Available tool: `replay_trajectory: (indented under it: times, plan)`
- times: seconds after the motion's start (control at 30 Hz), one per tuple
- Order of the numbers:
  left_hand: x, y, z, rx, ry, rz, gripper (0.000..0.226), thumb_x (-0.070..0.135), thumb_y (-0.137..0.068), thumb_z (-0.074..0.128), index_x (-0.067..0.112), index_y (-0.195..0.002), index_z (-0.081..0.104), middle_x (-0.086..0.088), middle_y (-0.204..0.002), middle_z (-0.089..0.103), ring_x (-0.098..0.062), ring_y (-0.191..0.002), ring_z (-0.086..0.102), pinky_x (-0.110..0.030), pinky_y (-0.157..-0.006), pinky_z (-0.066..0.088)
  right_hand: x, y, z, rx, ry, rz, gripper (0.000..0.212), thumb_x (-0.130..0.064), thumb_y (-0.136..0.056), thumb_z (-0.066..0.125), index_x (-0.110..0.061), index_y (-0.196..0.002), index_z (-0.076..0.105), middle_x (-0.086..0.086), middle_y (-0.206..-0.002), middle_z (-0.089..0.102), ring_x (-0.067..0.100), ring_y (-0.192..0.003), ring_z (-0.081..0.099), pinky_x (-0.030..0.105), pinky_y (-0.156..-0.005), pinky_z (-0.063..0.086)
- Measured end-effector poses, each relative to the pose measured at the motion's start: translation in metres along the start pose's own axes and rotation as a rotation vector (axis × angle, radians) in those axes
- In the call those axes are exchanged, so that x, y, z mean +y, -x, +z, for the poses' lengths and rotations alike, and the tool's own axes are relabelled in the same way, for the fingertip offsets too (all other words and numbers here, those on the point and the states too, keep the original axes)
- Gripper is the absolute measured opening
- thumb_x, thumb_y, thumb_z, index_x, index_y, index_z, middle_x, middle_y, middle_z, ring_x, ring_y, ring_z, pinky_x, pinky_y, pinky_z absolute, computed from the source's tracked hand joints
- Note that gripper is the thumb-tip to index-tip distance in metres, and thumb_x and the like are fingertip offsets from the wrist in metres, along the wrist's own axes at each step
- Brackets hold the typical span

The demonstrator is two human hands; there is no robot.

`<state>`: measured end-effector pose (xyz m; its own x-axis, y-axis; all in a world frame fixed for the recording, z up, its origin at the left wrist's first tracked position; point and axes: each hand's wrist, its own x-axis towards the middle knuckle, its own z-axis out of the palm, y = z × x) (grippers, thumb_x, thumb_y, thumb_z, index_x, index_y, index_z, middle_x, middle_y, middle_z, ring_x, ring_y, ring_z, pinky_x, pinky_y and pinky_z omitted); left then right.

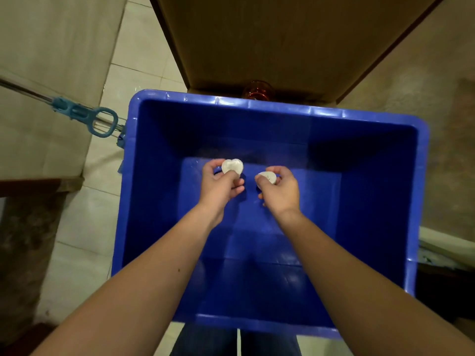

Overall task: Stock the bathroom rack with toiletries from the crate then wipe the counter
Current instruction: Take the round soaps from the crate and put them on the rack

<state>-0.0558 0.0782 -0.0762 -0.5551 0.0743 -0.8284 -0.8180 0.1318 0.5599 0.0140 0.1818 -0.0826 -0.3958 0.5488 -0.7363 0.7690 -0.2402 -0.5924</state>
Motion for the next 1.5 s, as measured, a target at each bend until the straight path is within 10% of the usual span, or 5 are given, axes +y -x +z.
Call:
replay_trajectory:
  times: [0.53,0.9,1.33,1.5]
  plan:
    - [0.058,0.179,0.012,-0.135,-0.096,0.011,0.019,0.012,-0.095,0.046,0.021,-0.080,0.038,0.000,-0.066,0.032,-0.011,-0.047,0.028,-0.022,-0.045,0.026,-0.090,0.141,-0.088,-0.117,-0.216,0.035,0.016,-0.001,-0.083,0.050,-0.014,-0.074,0.047,0.003,-0.062,0.048,0.014,-0.045,0.039,0.019,-0.036,0.029]
    - [0.096,0.237,0.008,-0.310,-0.222,0.032,0.044,0.011,-0.097,0.040,0.015,-0.141,0.040,-0.011,-0.122,0.063,-0.020,-0.078,0.067,-0.029,-0.060,0.051,-0.110,0.214,-0.131,-0.206,-0.488,0.141,0.022,-0.026,-0.088,0.037,-0.011,-0.084,0.053,0.000,-0.055,0.043,0.014,-0.046,0.039,0.022,-0.043,0.028]
    - [0.125,0.301,0.014,-0.740,-0.546,0.133,0.040,-0.003,-0.094,0.054,-0.002,-0.133,0.045,-0.018,-0.120,0.064,-0.027,-0.104,0.068,-0.035,-0.086,0.055,-0.091,0.315,-0.159,0.103,-0.873,-0.066,0.017,-0.007,-0.093,0.051,-0.008,-0.108,0.058,0.018,-0.102,0.071,0.026,-0.088,0.072,0.036,-0.078,0.056]
    - [0.115,0.328,0.026,-0.876,-0.628,0.298,0.031,0.000,-0.090,0.062,0.004,-0.121,0.057,-0.013,-0.113,0.067,-0.022,-0.101,0.069,-0.034,-0.088,0.056,-0.069,0.362,-0.178,0.318,-0.921,-0.174,0.022,-0.009,-0.087,0.066,-0.010,-0.109,0.068,0.011,-0.099,0.074,0.018,-0.081,0.067,0.031,-0.070,0.054]
